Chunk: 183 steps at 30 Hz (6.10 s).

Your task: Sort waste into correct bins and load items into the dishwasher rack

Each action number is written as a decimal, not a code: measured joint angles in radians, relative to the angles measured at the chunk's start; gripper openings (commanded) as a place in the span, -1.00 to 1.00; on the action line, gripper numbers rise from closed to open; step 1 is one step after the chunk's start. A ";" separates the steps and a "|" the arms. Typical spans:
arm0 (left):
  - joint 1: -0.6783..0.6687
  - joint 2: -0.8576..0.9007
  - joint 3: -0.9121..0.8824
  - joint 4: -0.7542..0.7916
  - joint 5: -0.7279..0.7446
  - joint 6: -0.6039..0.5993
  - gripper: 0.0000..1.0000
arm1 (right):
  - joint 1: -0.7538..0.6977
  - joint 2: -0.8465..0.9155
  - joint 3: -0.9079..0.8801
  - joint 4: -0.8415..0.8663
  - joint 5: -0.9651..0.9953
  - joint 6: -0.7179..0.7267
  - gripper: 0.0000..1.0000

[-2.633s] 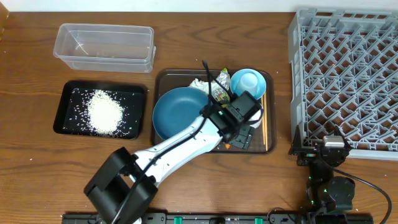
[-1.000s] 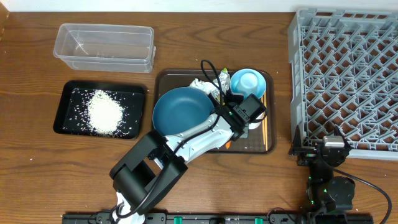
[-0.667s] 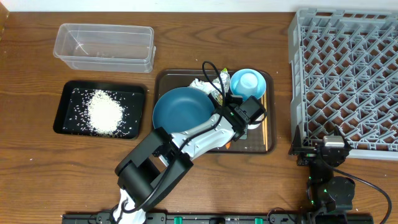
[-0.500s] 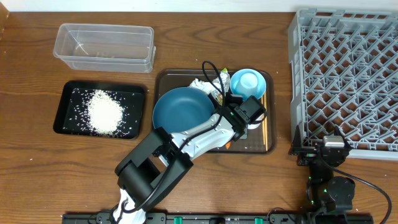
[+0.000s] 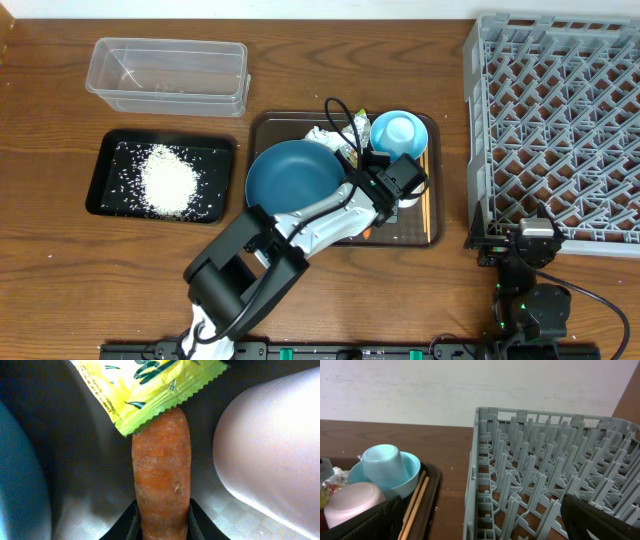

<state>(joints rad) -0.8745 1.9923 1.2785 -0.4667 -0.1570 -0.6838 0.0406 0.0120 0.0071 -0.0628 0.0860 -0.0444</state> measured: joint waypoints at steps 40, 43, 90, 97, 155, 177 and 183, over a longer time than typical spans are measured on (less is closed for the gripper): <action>1.078 -0.448 0.000 -0.289 0.039 0.056 -0.78 | 0.000 0.000 0.000 0.000 0.000 0.000 0.99; 1.137 -0.398 -0.001 -0.287 0.056 0.056 -0.77 | 0.000 0.000 0.000 0.000 0.000 0.000 0.99; 1.177 -0.222 -0.012 -0.257 0.127 0.088 -0.27 | 0.000 0.000 0.000 0.000 0.000 0.000 0.98; 1.177 -0.222 -0.012 -0.243 0.128 0.090 -0.27 | 0.000 0.000 0.000 0.000 0.000 0.000 0.98; 0.571 -0.641 -0.025 -0.602 0.227 0.236 0.96 | 0.000 0.000 0.000 0.000 0.000 0.000 0.99; 0.571 -0.641 -0.025 -0.602 0.201 0.232 0.96 | 0.000 0.000 0.000 0.004 -0.126 0.020 0.98; 0.571 -0.641 -0.025 -0.603 0.202 0.232 0.96 | 0.000 0.000 0.000 0.024 -0.643 0.309 0.99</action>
<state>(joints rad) -0.3038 1.3510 1.2533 -1.0695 0.0448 -0.4519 0.0406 0.0120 0.0071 -0.0387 -0.5571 0.2649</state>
